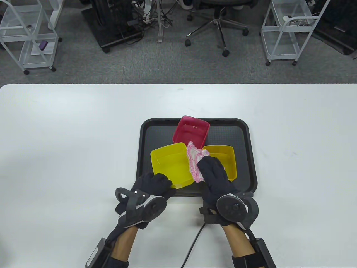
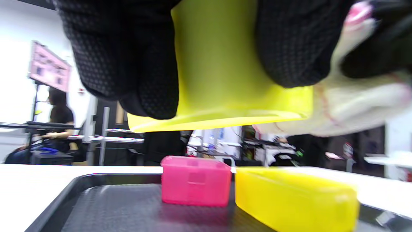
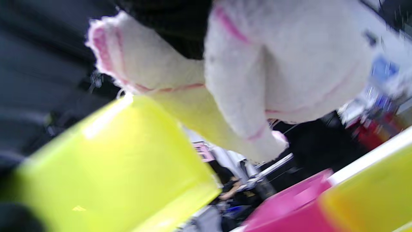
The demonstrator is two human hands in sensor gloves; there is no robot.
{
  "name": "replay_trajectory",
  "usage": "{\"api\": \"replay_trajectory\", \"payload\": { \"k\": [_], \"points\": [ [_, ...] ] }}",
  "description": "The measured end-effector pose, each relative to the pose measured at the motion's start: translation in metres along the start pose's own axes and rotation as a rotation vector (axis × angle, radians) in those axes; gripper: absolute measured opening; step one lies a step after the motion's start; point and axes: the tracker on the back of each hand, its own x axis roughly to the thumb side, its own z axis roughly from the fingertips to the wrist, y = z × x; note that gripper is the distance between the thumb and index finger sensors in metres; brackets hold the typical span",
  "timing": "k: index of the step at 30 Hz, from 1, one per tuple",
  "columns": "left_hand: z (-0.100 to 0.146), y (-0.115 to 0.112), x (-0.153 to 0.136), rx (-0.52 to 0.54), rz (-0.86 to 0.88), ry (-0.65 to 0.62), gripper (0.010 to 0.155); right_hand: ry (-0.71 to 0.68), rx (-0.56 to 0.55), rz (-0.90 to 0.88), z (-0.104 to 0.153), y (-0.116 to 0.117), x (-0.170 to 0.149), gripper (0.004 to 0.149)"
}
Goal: Wipe plastic food containers with dish cloth
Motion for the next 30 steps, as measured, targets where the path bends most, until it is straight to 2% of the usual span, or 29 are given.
{"api": "replay_trajectory", "payload": {
  "k": [3, 7, 12, 16, 19, 25, 30],
  "points": [
    [0.001, 0.002, -0.007, 0.016, 0.031, 0.076, 0.039, -0.099, 0.044, -0.115, 0.005, 0.010, 0.015, 0.043],
    [0.000, 0.003, -0.014, 0.038, 0.093, 0.158, 0.039, -0.246, 0.121, -0.003, 0.015, 0.031, 0.035, 0.043],
    [0.001, 0.008, -0.020, 0.058, 0.199, 0.197, 0.039, -0.319, 0.188, 0.033, 0.025, 0.045, 0.044, 0.044],
    [0.001, 0.010, -0.020, 0.054, 0.196, 0.175, 0.039, -0.269, 0.215, -0.005, 0.025, 0.047, 0.043, 0.044],
    [0.001, 0.013, -0.020, 0.050, 0.228, 0.171, 0.038, -0.289, 0.203, 0.008, 0.026, 0.045, 0.042, 0.045],
    [0.003, 0.016, -0.014, 0.069, 0.278, 0.166, 0.037, -0.210, 0.118, -0.030, 0.019, 0.034, 0.028, 0.045],
    [0.003, 0.013, 0.001, 0.049, 0.174, 0.053, 0.037, -0.048, 0.024, -0.132, 0.009, 0.018, 0.008, 0.048]
  ]
}}
